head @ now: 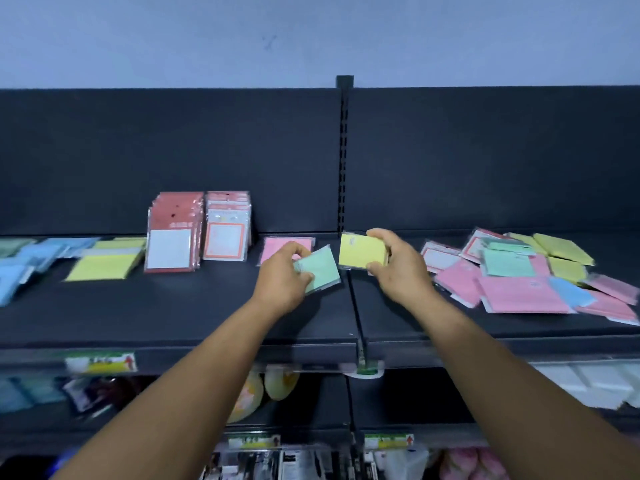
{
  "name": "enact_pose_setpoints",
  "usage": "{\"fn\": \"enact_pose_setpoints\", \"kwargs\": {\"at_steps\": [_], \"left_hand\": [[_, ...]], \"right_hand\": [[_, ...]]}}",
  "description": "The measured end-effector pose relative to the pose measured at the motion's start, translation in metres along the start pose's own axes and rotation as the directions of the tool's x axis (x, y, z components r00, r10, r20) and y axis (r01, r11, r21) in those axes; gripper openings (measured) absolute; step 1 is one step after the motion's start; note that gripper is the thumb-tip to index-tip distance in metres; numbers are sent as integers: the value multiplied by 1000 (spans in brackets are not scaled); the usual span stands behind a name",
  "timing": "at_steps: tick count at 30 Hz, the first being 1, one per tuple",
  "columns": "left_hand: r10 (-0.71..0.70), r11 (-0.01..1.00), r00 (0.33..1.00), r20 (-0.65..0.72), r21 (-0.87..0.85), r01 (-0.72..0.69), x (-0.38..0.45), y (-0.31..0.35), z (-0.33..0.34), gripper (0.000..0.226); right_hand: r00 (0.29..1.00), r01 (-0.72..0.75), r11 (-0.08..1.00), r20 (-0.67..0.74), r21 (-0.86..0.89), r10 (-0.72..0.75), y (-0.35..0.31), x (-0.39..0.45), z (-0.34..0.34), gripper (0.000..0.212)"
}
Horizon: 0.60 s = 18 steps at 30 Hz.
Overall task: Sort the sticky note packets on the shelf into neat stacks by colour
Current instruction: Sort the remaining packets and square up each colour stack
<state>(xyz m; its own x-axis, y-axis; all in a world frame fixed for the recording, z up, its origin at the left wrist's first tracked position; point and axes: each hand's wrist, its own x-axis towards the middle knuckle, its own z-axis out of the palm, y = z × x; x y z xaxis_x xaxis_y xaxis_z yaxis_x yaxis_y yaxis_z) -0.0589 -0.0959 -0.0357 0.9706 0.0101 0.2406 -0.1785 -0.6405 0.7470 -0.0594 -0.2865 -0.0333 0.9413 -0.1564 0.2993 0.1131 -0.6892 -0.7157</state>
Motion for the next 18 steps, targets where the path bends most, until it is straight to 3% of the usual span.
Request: {"fn": "enact_pose_setpoints", "kwargs": {"at_steps": [18], "left_hand": [[-221, 974, 965, -141, 9, 225, -37, -160, -185, 21]], "right_hand": [[978, 108, 991, 170, 79, -120, -152, -42, 182, 42]]}}
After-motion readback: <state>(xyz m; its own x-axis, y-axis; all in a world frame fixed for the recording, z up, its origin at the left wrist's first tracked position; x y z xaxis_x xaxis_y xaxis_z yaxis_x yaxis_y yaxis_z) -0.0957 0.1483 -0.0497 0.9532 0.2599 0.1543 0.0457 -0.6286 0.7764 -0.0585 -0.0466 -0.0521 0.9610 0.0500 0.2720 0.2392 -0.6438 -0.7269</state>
